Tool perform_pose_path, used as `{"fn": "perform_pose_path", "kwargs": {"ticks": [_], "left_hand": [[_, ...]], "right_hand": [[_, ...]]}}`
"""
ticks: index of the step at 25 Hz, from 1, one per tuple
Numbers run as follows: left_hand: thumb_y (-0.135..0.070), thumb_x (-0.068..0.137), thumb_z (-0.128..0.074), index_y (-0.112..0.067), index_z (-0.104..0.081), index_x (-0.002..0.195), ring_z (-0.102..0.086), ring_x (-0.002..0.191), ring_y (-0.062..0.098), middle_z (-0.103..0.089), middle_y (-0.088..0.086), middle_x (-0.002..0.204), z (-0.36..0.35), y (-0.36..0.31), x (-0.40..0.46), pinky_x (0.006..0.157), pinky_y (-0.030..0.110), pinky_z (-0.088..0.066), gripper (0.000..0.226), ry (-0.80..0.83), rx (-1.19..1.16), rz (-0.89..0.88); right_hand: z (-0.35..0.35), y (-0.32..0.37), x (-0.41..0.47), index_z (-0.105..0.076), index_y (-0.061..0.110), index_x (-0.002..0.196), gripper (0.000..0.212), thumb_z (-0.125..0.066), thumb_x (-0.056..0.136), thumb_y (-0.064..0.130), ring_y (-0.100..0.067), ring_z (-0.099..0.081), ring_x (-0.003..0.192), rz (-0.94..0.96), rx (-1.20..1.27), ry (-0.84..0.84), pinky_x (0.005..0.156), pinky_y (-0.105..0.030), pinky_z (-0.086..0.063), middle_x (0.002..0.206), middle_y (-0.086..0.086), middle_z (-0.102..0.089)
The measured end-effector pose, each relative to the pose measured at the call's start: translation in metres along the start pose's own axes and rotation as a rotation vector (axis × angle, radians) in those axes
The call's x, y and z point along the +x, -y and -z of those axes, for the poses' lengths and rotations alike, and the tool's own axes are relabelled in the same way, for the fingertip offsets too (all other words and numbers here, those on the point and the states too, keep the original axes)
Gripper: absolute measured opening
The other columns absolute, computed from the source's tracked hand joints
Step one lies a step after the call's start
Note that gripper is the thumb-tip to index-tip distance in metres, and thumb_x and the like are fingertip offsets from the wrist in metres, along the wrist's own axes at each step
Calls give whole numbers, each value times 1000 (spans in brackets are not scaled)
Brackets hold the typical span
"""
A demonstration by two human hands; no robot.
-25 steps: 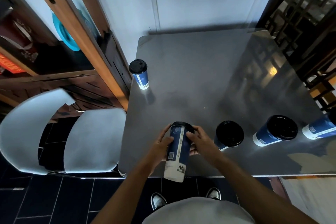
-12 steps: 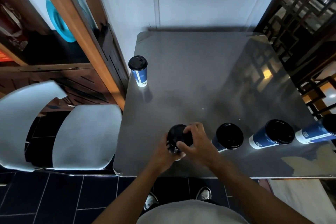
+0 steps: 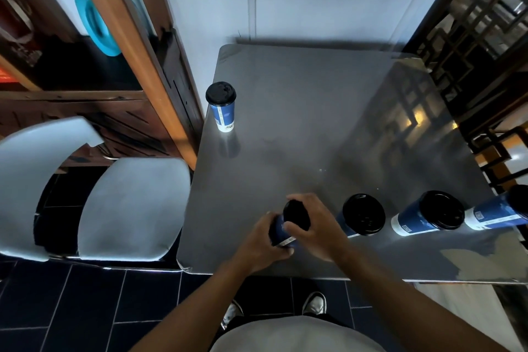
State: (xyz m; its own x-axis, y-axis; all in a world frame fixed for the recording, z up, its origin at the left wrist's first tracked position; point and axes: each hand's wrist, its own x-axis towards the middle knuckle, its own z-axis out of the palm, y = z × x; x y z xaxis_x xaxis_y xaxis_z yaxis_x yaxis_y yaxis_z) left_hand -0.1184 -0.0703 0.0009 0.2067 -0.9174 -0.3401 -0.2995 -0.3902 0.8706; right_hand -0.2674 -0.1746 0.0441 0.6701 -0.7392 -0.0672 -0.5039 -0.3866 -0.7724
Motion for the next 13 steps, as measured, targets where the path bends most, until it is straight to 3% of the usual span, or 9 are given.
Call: {"fn": "perform_pose_path", "kwargs": {"ticks": [4, 6, 9, 13], "left_hand": [[-48, 65, -83, -40, -48, 119, -70, 82, 10, -69, -10, 102, 13, -13, -12, 72, 39, -61, 65, 71, 176, -46], [-56, 62, -83, -41, -46, 123, -69, 86, 6, -69, -13, 106, 18, -23, -17, 74, 35, -61, 72, 80, 251, -73], [-61, 62, -78, -39, -48, 122, -68, 85, 4, -69, -14, 104, 22, -39, -22, 74, 32, -61, 71, 62, 349, -97], [-62, 64, -74, -39, -47, 112, -67, 76, 2, -68, -14, 93, 23, -50, -23, 66, 25, -60, 60, 68, 373, -66]], "right_hand": [[14, 0, -2, -66, 34, 119, 43, -60, 76, 38, -9, -65, 99, -114, 491, 35, 86, -25, -52, 109, 3, -69], [15, 1, -1, -69, 25, 118, 37, -56, 84, 34, -22, -66, 105, -171, 657, 50, 93, -34, -51, 115, -9, -69], [17, 4, 1, -71, 14, 116, 36, -48, 95, 32, -27, -65, 116, -195, 703, 15, 104, -38, -47, 117, -10, -72], [24, 6, 3, -72, 9, 116, 32, -44, 104, 19, -30, -67, 114, -241, 763, 32, 103, -39, -49, 116, -14, -73]]}}
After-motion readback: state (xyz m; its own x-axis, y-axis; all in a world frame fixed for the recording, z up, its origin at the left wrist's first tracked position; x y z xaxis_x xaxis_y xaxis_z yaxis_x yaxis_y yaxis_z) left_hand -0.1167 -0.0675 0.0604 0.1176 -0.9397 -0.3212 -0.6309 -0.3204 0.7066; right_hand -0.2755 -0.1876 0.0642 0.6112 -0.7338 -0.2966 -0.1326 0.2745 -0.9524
